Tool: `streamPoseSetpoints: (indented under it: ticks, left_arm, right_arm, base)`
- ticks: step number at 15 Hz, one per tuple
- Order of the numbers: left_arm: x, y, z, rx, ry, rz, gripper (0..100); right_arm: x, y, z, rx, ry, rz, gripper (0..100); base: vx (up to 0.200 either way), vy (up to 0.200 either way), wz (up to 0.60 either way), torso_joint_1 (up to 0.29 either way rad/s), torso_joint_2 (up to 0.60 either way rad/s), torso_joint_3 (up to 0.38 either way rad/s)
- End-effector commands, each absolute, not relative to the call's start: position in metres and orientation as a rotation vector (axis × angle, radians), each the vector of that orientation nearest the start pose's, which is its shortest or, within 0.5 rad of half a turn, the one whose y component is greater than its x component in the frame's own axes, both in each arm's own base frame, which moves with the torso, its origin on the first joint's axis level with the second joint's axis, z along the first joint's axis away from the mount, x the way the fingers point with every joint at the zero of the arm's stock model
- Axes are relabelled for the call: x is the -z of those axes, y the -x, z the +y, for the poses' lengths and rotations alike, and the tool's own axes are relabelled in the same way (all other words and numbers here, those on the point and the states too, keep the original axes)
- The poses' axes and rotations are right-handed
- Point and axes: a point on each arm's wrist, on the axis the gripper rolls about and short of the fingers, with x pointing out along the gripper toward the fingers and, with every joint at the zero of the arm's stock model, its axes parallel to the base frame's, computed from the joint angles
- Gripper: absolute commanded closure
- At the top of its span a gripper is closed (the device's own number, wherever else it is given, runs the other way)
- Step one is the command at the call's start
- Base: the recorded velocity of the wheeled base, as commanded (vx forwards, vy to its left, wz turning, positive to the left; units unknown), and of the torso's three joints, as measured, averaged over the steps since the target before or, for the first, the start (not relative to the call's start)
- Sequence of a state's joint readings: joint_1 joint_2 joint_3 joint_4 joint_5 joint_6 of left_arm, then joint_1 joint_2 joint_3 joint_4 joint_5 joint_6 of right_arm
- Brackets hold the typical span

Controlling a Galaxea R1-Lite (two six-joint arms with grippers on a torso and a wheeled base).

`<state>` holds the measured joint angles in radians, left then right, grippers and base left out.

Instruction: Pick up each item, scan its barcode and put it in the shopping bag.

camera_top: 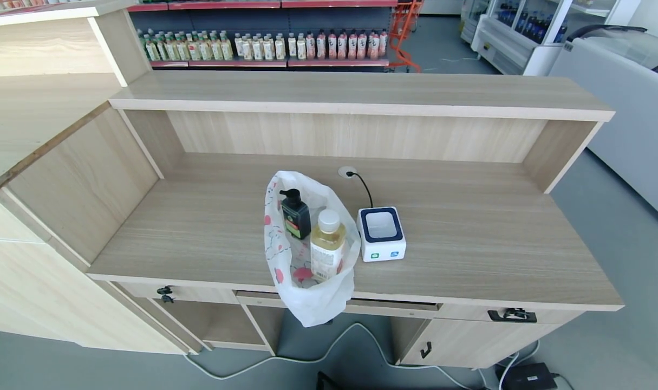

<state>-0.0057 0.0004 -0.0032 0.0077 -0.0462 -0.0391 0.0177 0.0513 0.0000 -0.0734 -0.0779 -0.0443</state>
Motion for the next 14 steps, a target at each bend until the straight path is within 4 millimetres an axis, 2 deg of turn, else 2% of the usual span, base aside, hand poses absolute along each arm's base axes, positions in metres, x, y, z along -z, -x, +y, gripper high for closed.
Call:
streamPoseSetpoints:
  ticks: [1, 5, 7, 14]
  left_arm:
    - [-0.0755, 0.0231, -0.0009, 0.052, 0.04, 0.006, 0]
    - [-0.0755, 0.0231, -0.0009, 0.052, 0.04, 0.006, 0]
    - [-0.0755, 0.0231, -0.0009, 0.052, 0.04, 0.006, 0]
    - [-0.0755, 0.0231, -0.0009, 0.052, 0.038, 0.006, 0]
  right_arm:
    - [-0.083, 0.0231, -0.0018, 0.074, 0.04, -0.072, 0]
    - [-0.0824, 0.0231, -0.0019, 0.08, 0.003, -0.067, 0]
    - [-0.0755, 0.0229, -0.002, 0.078, -0.049, -0.002, 0]
    - [-0.0753, 0.0229, -0.0019, 0.08, -0.058, -0.001, 0]
  base:
    - [0.0, 0.0, 0.0, 0.0, 0.0, 0.0]
    - [0.0, 0.0, 0.0, 0.0, 0.0, 0.0]
    - [0.0, 0.0, 0.0, 0.0, 0.0, 0.0]
    - [0.0, 0.0, 0.0, 0.0, 0.0, 0.0]
